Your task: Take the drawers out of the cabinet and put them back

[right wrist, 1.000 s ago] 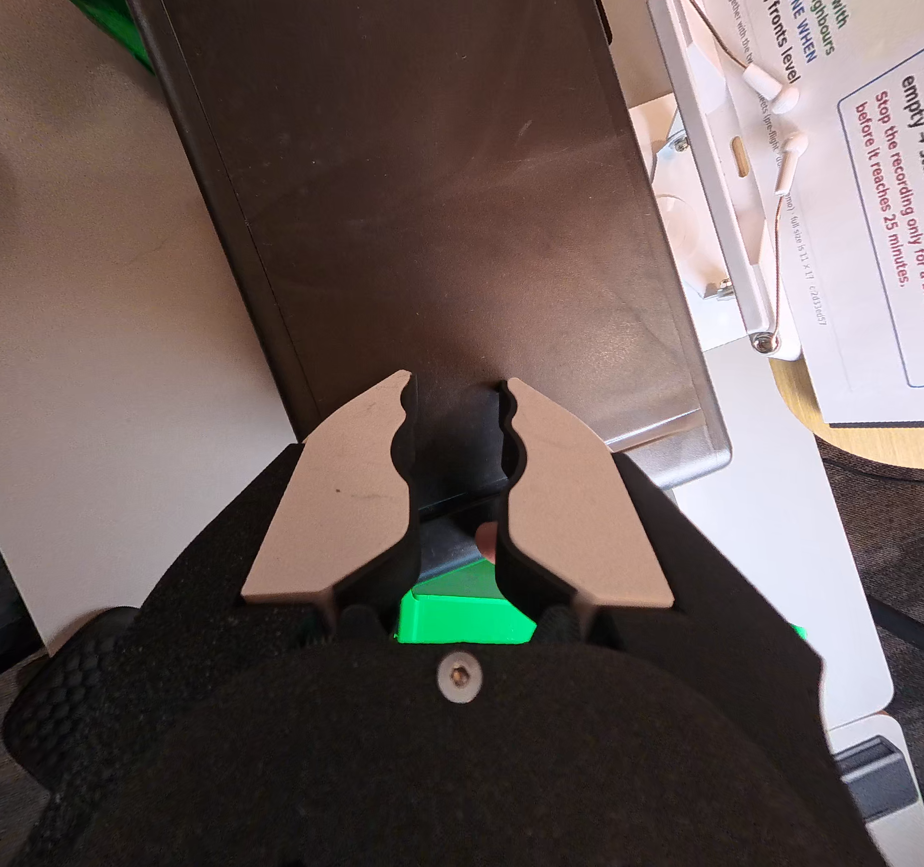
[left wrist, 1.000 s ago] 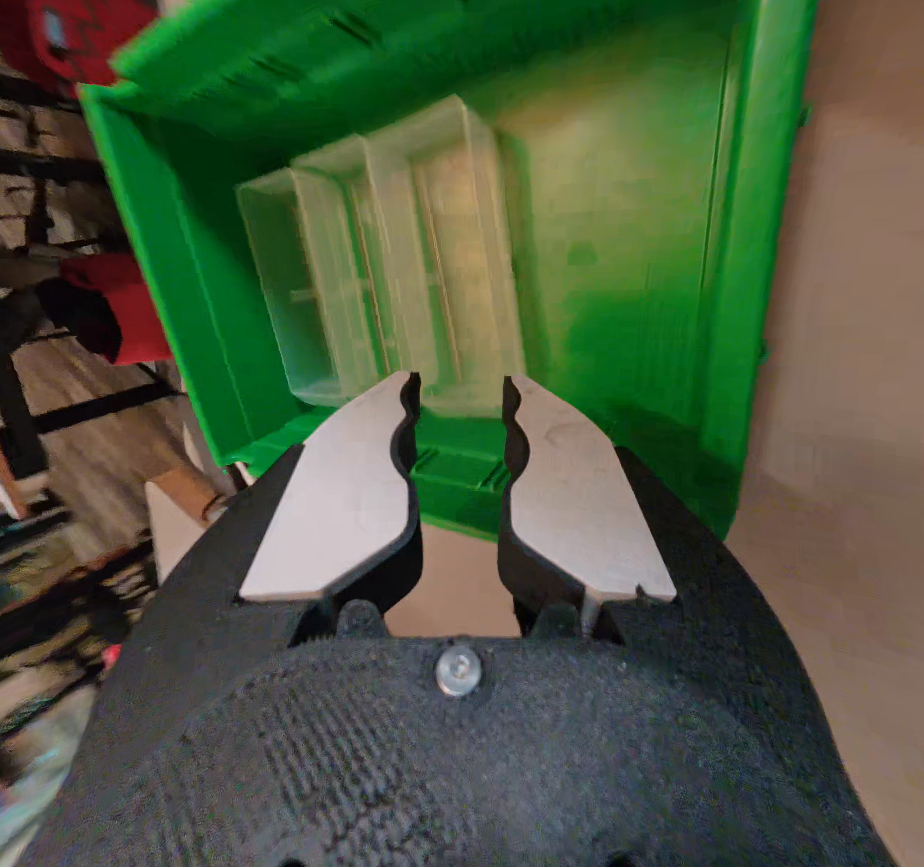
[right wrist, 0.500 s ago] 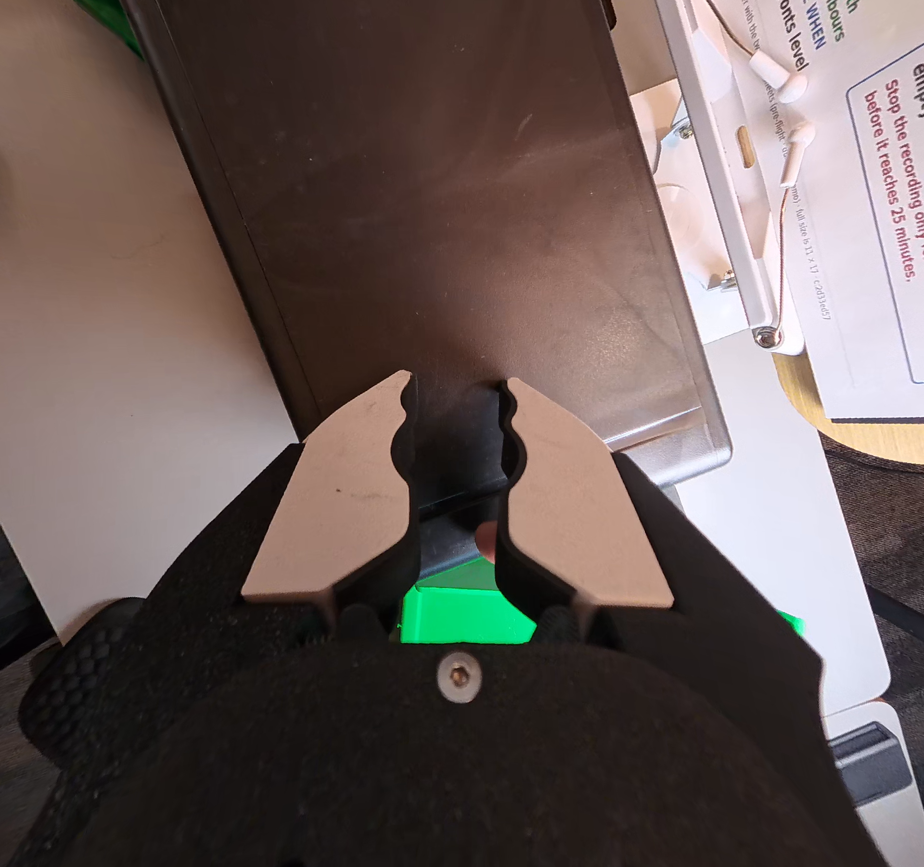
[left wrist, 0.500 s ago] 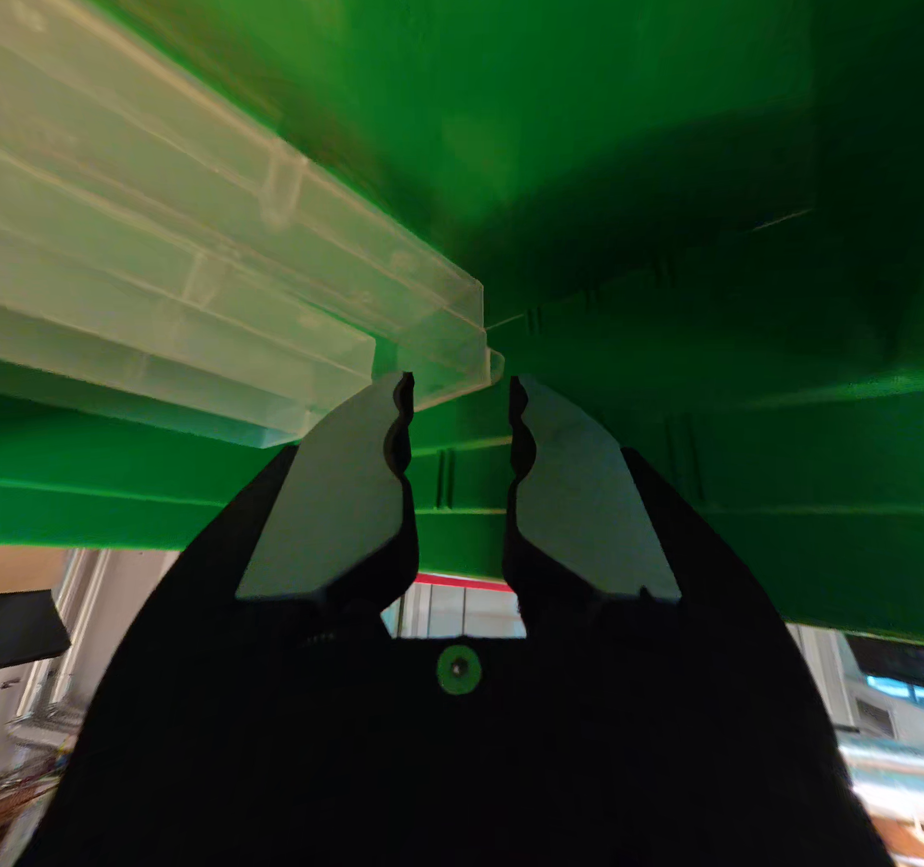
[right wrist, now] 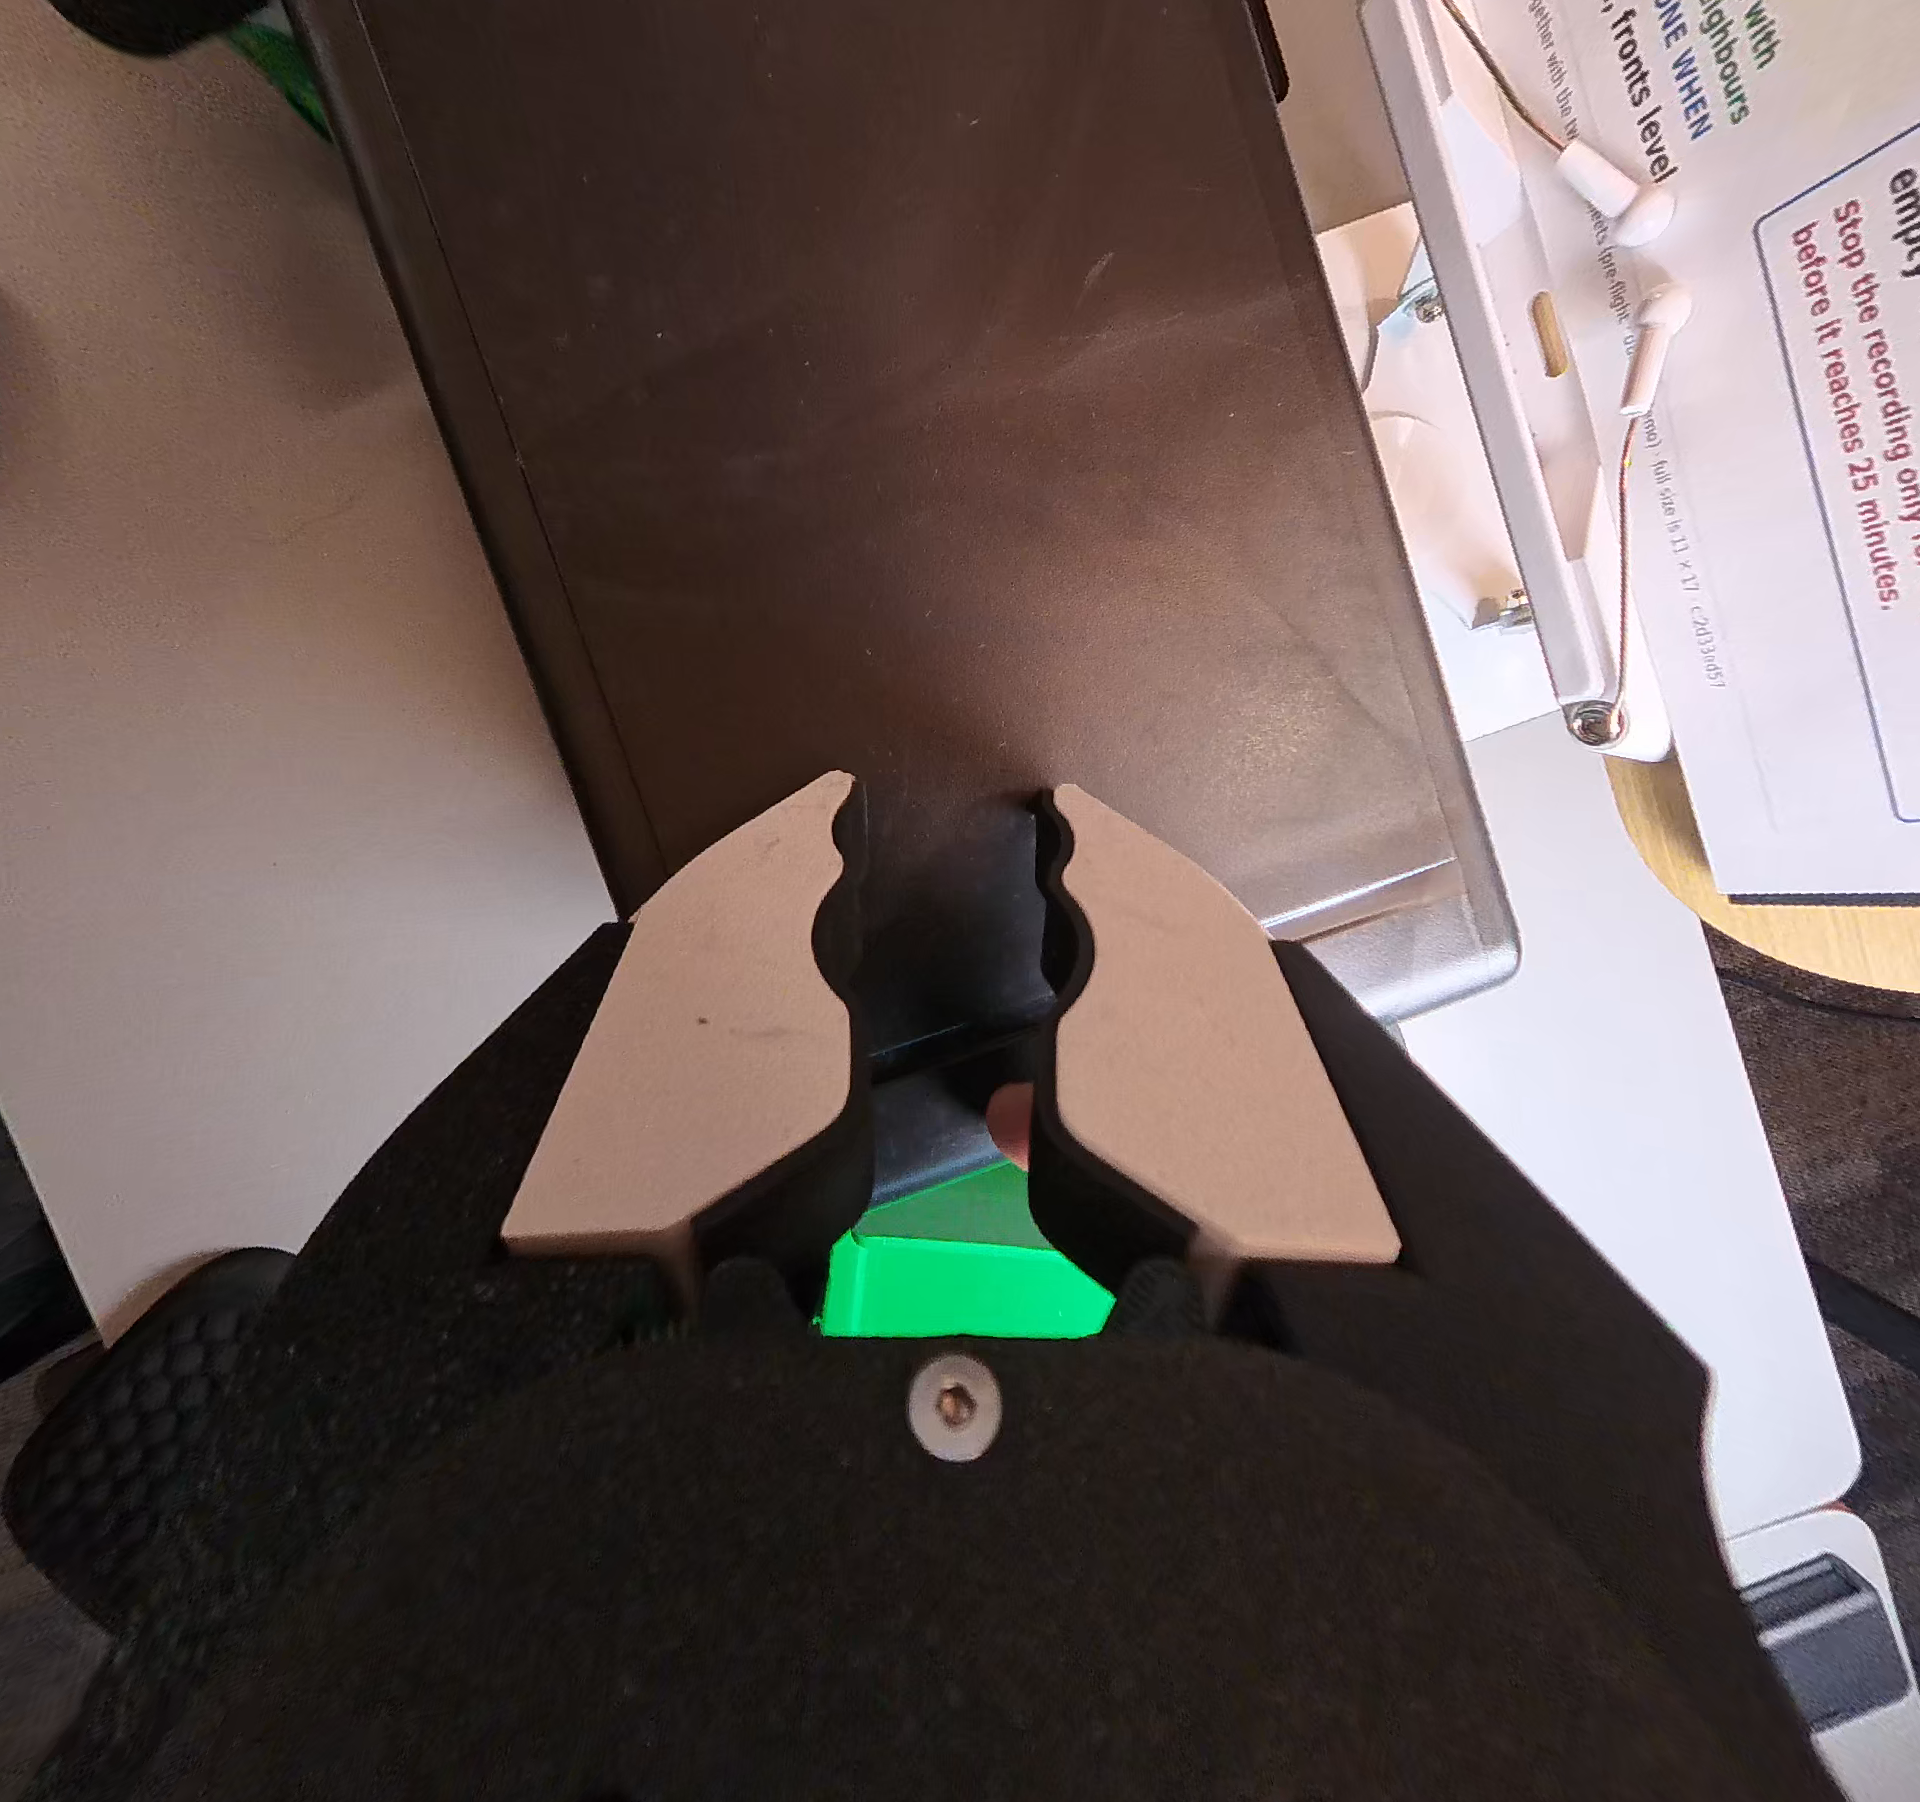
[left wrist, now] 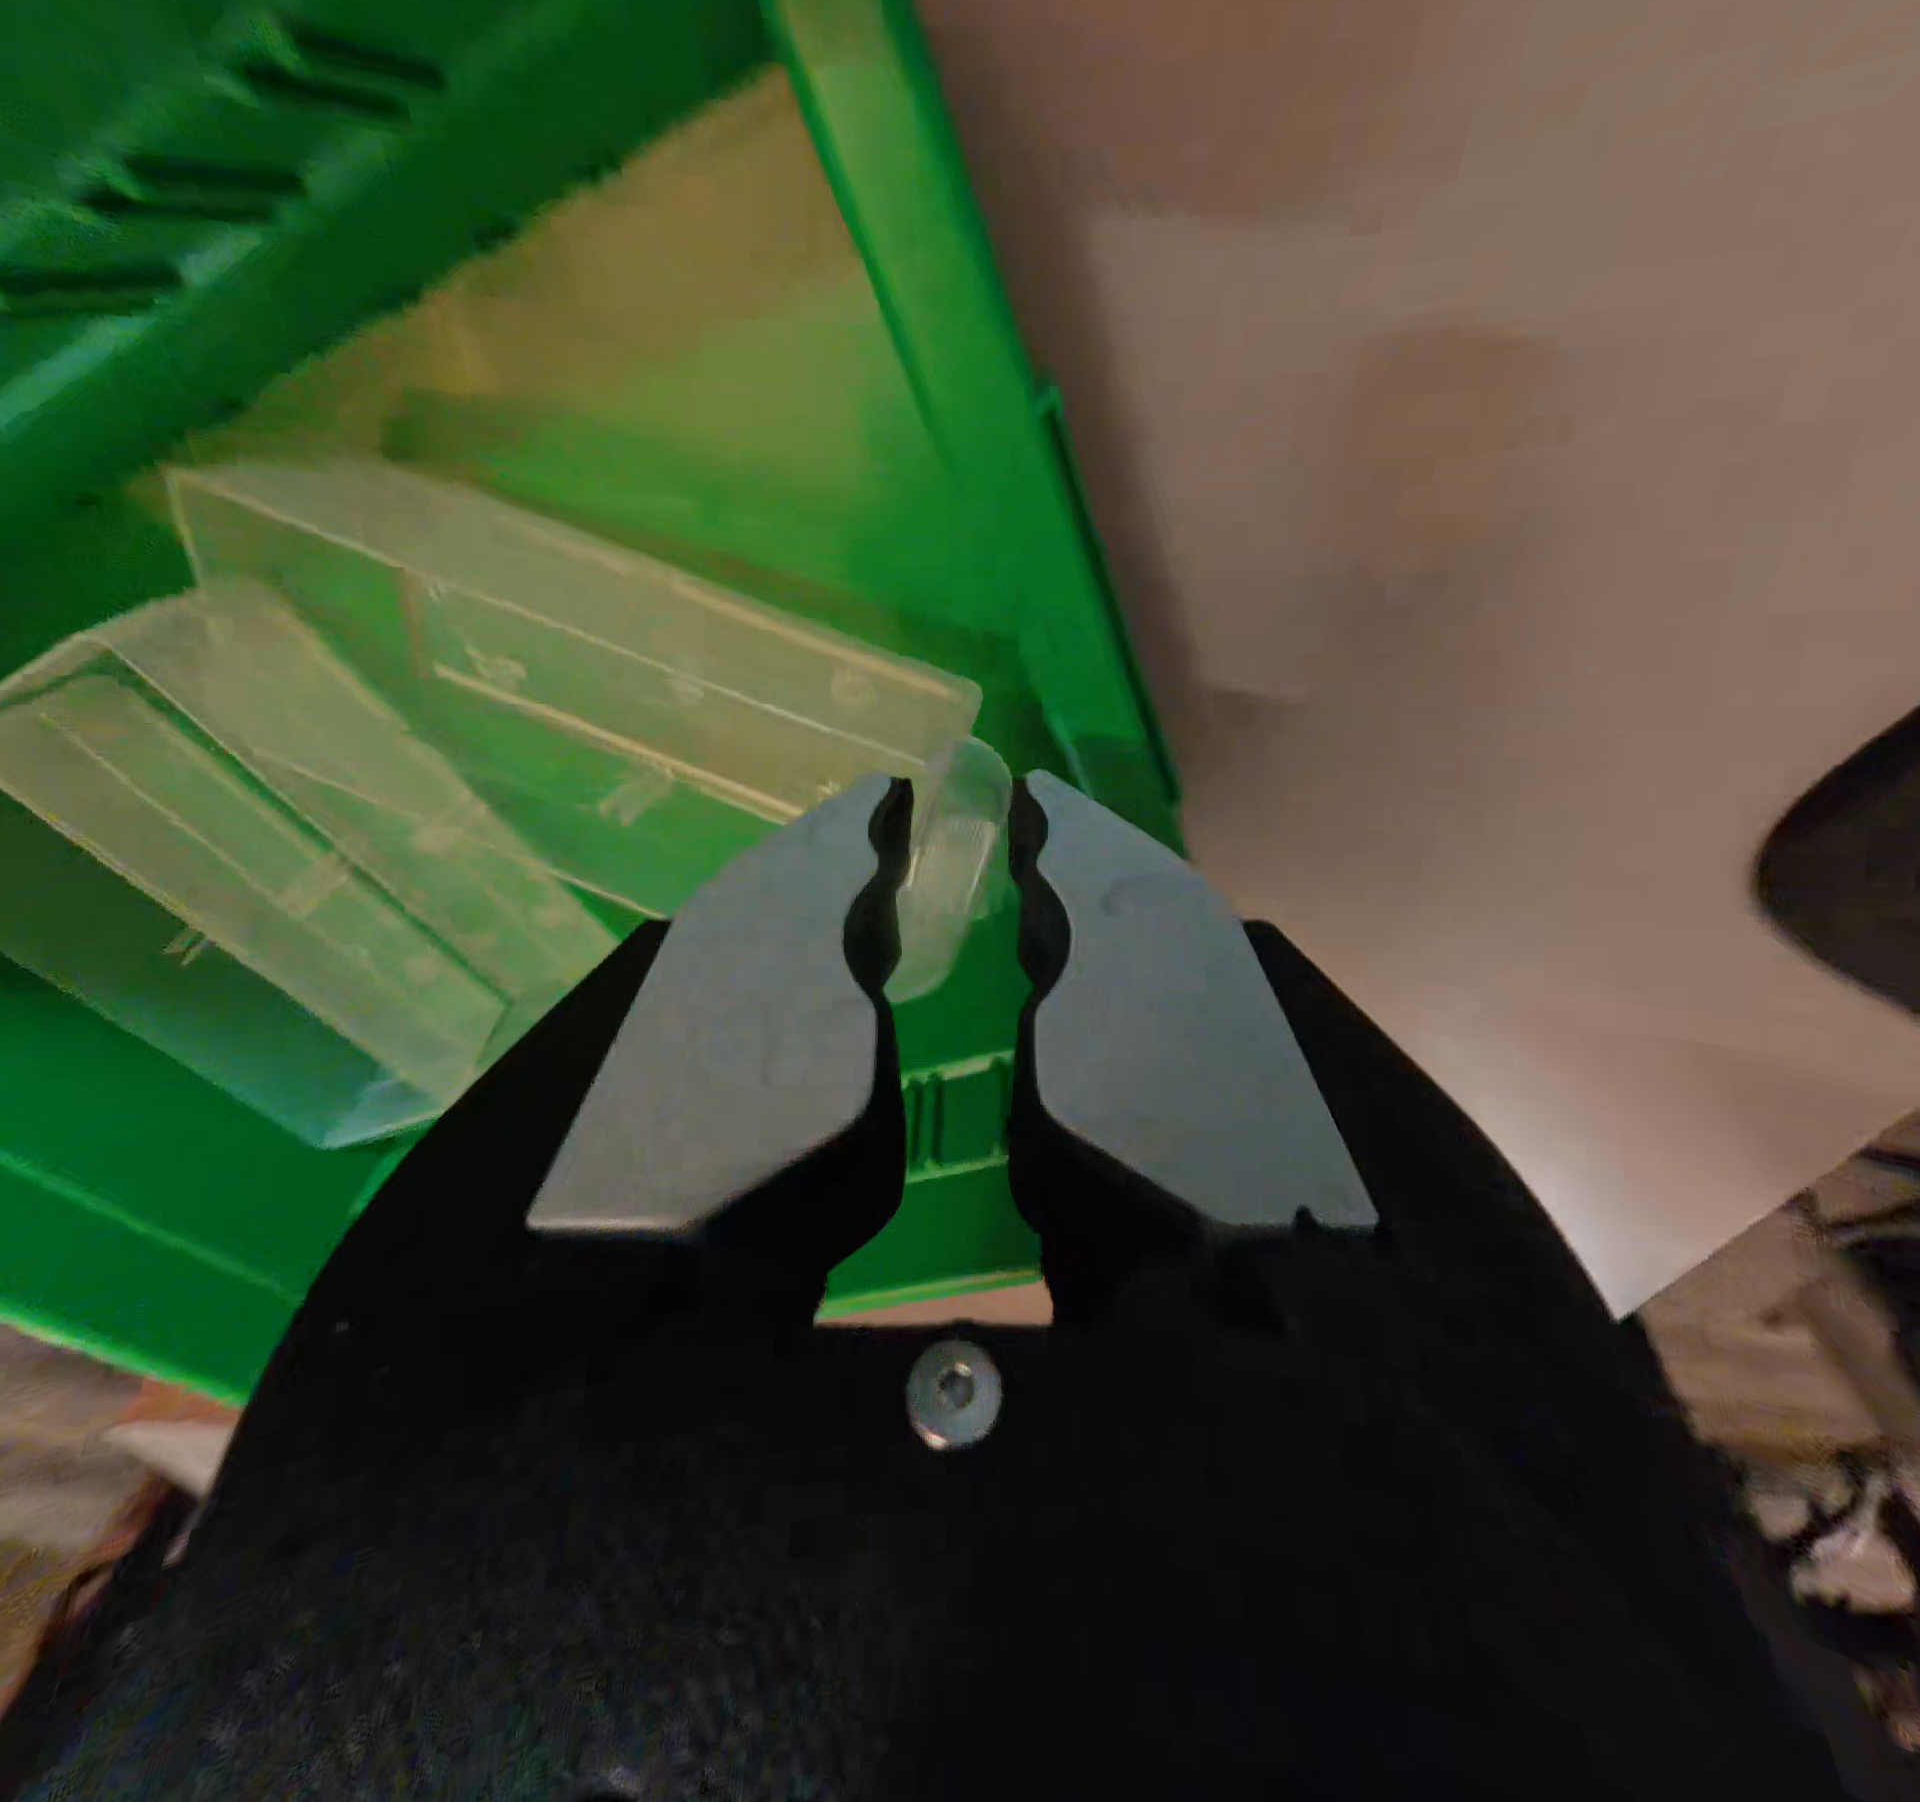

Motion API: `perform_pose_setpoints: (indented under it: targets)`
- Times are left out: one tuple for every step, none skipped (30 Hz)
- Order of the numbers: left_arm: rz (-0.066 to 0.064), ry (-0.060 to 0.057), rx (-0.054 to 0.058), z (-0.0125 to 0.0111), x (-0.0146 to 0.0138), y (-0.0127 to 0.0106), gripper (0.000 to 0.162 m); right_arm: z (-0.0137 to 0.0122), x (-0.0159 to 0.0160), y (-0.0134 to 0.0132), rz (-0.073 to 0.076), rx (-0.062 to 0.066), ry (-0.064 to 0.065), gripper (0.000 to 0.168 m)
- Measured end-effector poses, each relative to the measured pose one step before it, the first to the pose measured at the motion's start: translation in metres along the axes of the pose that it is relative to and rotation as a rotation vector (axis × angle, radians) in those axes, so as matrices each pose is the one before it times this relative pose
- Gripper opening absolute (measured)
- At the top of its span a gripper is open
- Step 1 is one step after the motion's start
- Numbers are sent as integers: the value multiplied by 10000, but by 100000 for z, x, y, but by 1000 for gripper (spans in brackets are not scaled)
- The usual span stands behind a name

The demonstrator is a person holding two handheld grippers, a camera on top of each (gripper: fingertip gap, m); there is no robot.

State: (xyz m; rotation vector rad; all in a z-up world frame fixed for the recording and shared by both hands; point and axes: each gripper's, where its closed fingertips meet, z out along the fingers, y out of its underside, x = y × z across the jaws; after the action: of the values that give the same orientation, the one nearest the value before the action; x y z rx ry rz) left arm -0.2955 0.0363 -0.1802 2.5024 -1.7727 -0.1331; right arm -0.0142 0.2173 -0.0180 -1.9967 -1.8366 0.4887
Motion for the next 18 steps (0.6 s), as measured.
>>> perform_pose_setpoints:
  targets:
    - [-302, 162, 488, -469, 232, -822, 18, -9, -9, -5, 19, 15, 25, 31]
    - [-314, 177, 440, -399, 227, -722, 18, -12, -2, 20, 17, 14, 36, 31]
    - [-296, 124, 387, -318, 135, -625, 18, 3, -15, 13, 11, 17, 38, 31]
    - [-254, 79, 364, -242, 56, -543, 18, -19, -8, 10, 13, 25, 36, 31]
    - [-232, 111, 359, -160, 92, -474, 18, -5, -14, 4, 9, 33, 29, 31]
    - [-209, 83, 358, -54, 71, -454, 18, -3, -1, 1, 7, 33, 14, 31]
    - [-177, 50, 340, -10, 44, -404, 18, -2, 3, 1, 5, 19, 3, 30]
    - [-159, 70, 292, -23, 72, -352, 18, -4, 1, 6, 5, 1, -5, 31]
    - [-141, 61, 232, -29, 75, -303, 18, 2, 6, -1, 4, -14, -7, 30]
    - [-104, -4, 184, -51, 39, -270, 18, 1, 4, 1, 3, -22, -8, 30]
    - [-56, -38, 148, -116, 42, -247, 18, 3, 5, -2, 1, -26, -8, 30]
    - [-41, -42, 113, -221, 75, -196, 18, 1, -1, 1, -15, -27, -6, 30]
    - [-54, -96, 106, -318, 39, -189, 18, 3, 2, -3, -6, -25, -7, 30]
    - [-60, -109, 125, -444, 73, -190, 18, 0, 1, 1, -5, -21, -7, 30]
    - [-50, -55, 149, -514, 255, -196, 18, 1, 3, 0, -8, -14, -8, 30]
    - [-13, -23, 174, -572, 431, -209, 18, 1, 7, -1, 0, -7, -9, 30]
    - [60, -8, 173, -587, 587, -181, 18, 1, -2, -1, -2, 0, -10, 30]
    - [132, 18, 138, -578, 755, -135, 18, 3, -2, -4, -2, 3, -10, 30]
